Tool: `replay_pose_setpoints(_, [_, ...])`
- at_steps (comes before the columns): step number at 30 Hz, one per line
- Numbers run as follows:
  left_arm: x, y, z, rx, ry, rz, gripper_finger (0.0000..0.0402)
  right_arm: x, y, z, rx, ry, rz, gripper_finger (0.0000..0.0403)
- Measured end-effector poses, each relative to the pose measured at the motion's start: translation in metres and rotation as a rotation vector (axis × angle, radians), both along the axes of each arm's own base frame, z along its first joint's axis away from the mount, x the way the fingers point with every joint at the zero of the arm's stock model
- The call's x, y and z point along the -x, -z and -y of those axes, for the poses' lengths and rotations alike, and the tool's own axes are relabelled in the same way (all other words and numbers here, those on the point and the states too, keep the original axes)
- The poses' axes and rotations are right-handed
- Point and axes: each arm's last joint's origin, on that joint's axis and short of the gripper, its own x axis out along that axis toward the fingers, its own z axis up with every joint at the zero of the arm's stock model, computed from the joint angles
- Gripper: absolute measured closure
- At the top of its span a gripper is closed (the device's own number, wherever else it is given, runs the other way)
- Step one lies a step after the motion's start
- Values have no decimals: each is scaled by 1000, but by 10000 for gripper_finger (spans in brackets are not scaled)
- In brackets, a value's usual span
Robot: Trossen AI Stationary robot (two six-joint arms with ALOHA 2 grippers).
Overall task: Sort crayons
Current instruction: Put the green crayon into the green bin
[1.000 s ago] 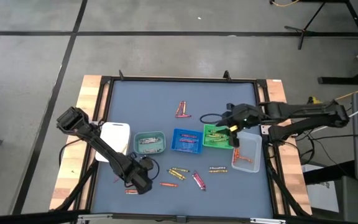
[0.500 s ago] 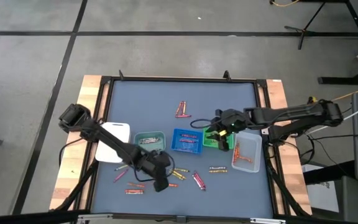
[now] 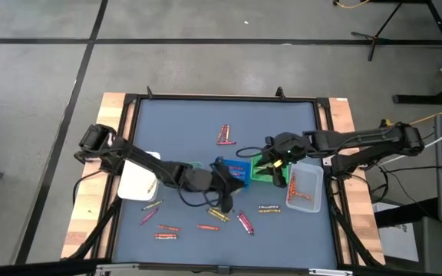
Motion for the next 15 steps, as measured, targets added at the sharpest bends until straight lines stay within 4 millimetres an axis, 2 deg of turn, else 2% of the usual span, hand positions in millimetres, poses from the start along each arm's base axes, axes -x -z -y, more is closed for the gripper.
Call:
replay_pose_setpoints(3, [-10,2,-12,-30,-48,81,391,3,-16,0,13,-8,60,271])
replay_pose_setpoints(10, [-25,16,-43,-65,-125,140,391,17,-55,1,34,-23,200,272])
replay_pose_setpoints(15, [-36,32,-63,-52,-165,211,391,23,-69,1,34,-24,255,271])
